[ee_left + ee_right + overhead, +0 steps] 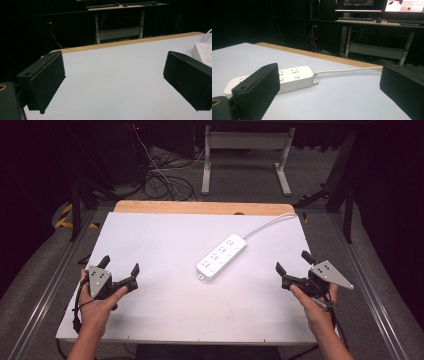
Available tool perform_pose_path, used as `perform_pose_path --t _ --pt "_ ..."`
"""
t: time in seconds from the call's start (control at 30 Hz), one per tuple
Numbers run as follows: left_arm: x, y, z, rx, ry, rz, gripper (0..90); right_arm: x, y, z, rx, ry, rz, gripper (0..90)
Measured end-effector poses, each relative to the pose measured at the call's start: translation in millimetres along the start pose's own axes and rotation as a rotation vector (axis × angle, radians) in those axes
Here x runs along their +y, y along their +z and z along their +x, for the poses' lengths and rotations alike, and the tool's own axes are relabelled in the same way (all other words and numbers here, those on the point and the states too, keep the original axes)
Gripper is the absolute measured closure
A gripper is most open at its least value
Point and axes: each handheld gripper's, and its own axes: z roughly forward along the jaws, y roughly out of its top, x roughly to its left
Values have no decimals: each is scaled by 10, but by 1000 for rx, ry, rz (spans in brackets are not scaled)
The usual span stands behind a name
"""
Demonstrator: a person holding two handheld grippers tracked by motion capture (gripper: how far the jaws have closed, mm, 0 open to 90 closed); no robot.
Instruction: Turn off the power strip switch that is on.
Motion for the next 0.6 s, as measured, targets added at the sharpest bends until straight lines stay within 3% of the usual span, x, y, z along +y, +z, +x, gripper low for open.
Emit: perform_pose_path --t 0.6 --pt "-12 -76 39 17 -5 -3 44 -6 80 39 32 1 20 63"
